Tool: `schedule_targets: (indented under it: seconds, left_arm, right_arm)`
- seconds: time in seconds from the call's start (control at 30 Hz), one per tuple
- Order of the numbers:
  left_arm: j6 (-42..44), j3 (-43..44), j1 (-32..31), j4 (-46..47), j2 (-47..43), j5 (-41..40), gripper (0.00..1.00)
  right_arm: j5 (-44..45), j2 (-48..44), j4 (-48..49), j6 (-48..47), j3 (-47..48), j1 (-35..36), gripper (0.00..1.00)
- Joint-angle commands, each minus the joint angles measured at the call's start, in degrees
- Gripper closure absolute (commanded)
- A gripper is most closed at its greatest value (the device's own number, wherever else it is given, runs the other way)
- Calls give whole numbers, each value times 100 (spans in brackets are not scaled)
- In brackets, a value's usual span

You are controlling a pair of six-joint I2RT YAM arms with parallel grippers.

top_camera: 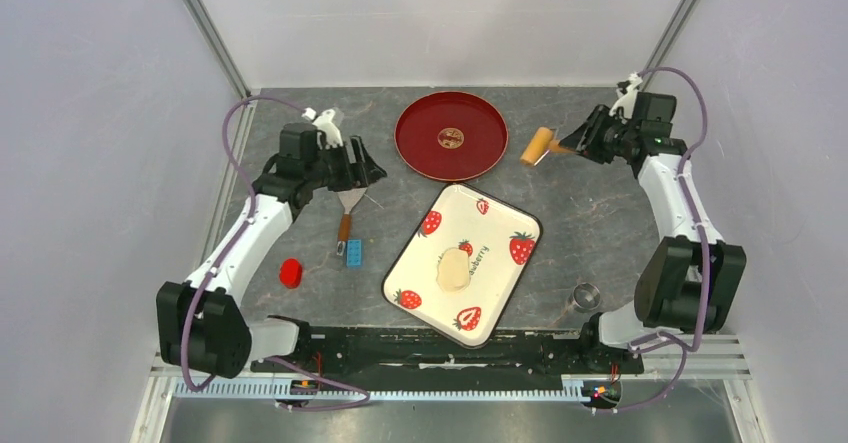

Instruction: Roll out the dumpling wrappers from the dough

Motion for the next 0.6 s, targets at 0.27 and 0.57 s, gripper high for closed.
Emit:
schedule_targets:
  seconds: [0.27,0.57]
  left_arm:
    - [-1672,-427,743,1548,-412,1190,21]
    - [-2113,-275,1127,1096,-571,511,20]
  right_arm:
    - [-329,1145,1488,185,-149,-425,66]
    - [945,1319,199,-656,297,-434,28]
